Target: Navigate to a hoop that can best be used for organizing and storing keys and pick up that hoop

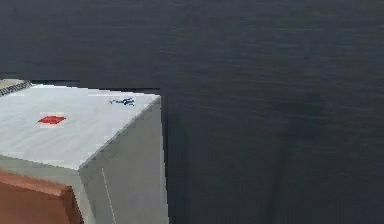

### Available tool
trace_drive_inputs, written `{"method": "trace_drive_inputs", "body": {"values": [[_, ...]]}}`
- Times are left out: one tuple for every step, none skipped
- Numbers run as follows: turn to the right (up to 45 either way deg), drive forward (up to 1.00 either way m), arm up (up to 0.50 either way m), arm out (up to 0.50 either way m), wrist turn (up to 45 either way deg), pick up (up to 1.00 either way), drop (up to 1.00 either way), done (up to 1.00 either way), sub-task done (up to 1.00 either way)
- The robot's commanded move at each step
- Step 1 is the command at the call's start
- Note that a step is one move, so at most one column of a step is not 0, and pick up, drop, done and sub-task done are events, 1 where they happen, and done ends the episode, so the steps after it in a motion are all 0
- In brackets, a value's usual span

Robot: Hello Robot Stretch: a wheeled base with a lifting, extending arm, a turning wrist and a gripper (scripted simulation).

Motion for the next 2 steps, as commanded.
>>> {"method": "trace_drive_inputs", "body": {"values": [[0.0,0.50,0.00,0.00,0.0,0.00,0.00,0.00,0.00],[-45.0,0.00,0.00,0.00,0.0,0.00,0.00,0.00,0.00]]}}
